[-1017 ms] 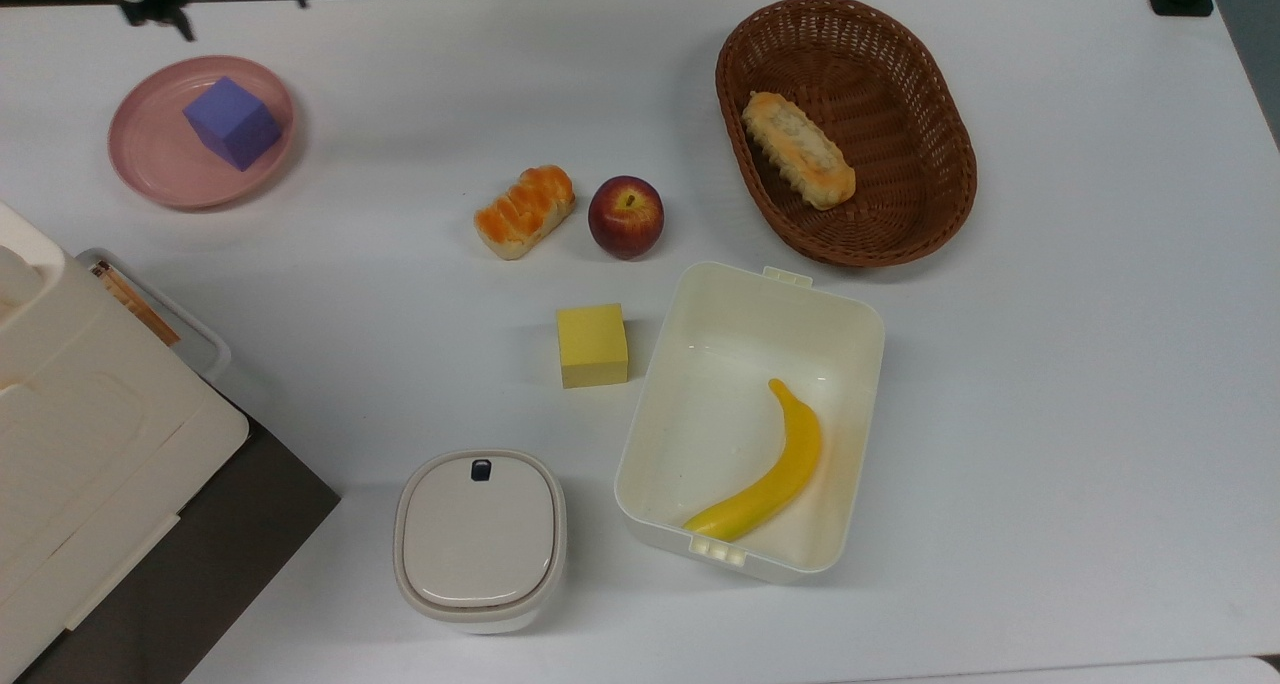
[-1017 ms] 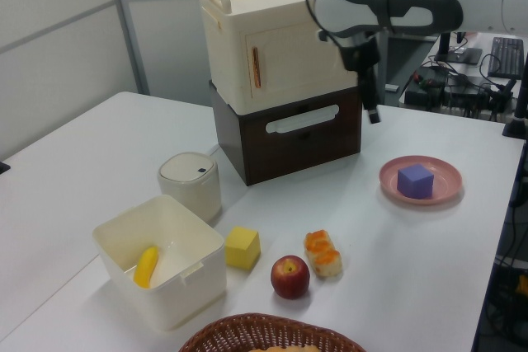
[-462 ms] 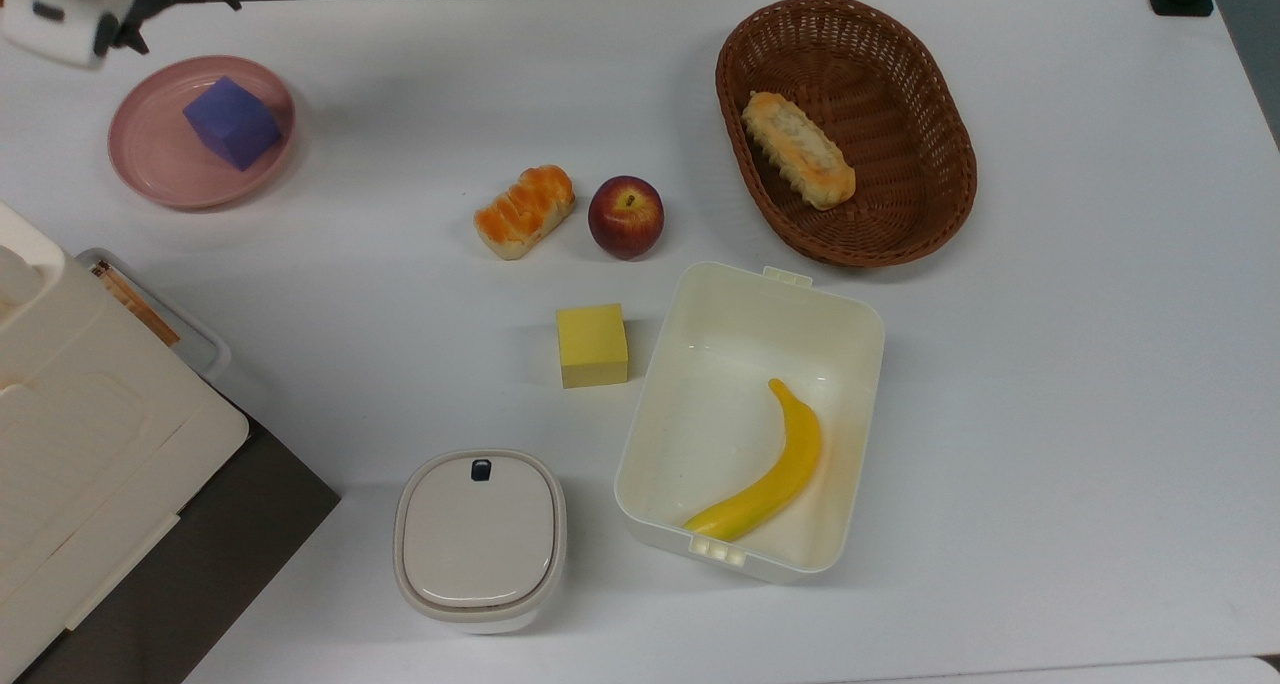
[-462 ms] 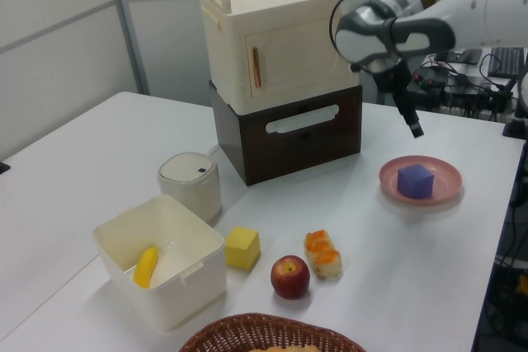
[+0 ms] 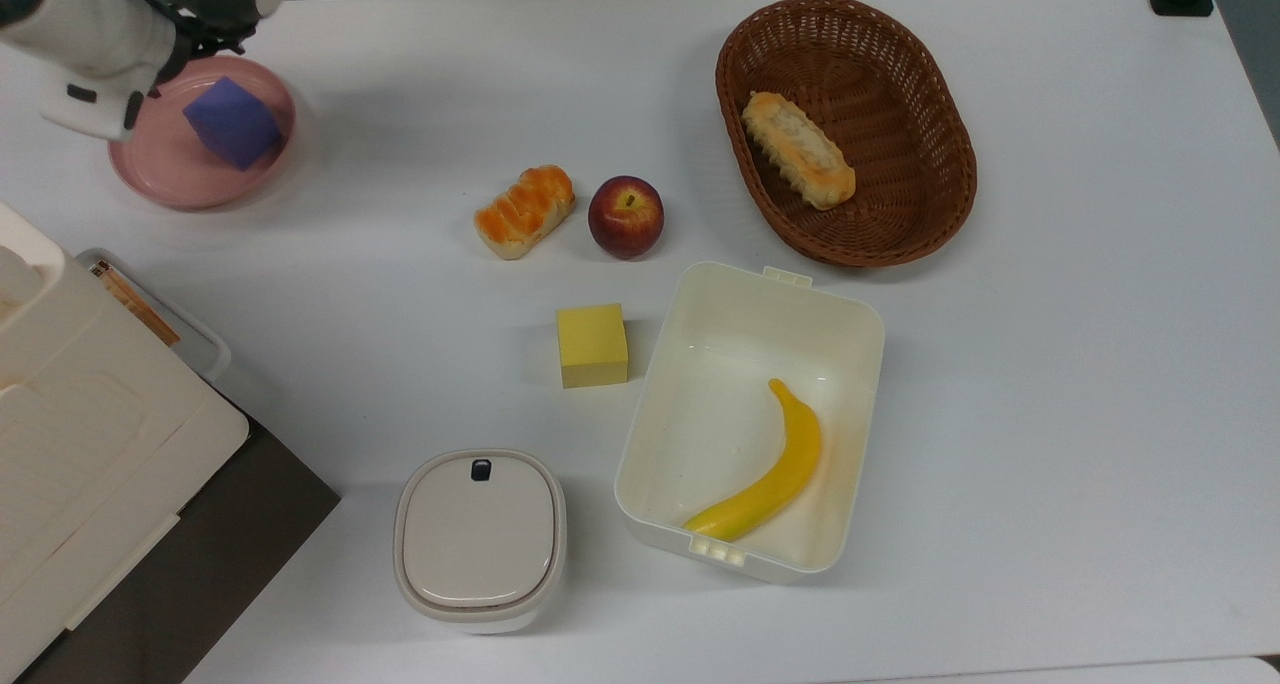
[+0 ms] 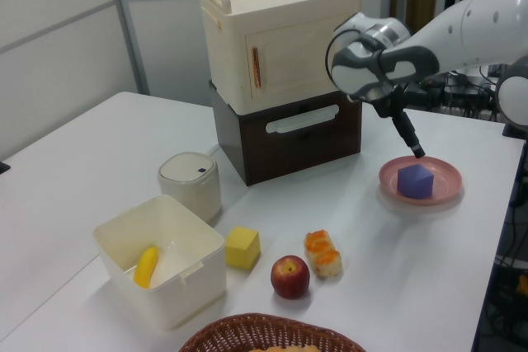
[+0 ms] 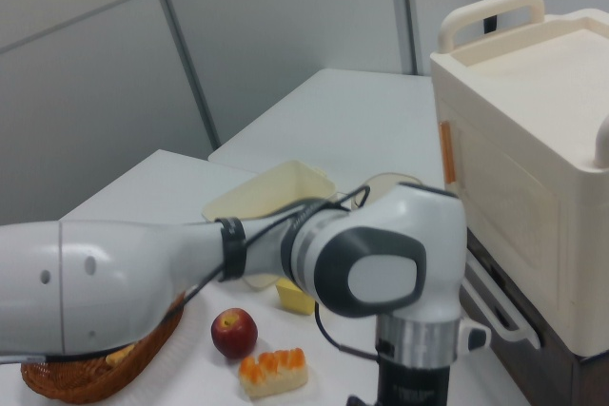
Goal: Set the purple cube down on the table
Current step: 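Lower the open gripper around the purple cube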
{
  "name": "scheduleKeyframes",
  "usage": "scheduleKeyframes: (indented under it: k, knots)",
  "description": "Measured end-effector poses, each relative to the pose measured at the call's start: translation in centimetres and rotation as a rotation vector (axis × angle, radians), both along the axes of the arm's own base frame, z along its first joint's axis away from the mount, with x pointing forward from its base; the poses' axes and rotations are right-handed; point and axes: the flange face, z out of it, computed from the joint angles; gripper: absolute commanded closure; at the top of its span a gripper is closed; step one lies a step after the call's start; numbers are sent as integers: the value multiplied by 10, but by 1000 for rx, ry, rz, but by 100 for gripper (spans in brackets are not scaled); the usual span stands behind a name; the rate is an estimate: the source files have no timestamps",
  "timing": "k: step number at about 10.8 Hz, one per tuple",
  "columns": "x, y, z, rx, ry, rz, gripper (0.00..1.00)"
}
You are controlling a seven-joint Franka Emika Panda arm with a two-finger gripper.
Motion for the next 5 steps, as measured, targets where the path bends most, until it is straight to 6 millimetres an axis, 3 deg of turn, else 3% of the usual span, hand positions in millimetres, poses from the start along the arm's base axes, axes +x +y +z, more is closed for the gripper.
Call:
scheduleKeyframes:
  k: [3, 5]
  knots:
    - [-5, -4, -40, -15, 72, 28, 0]
    - [-3, -5, -56, -18, 89, 37, 0]
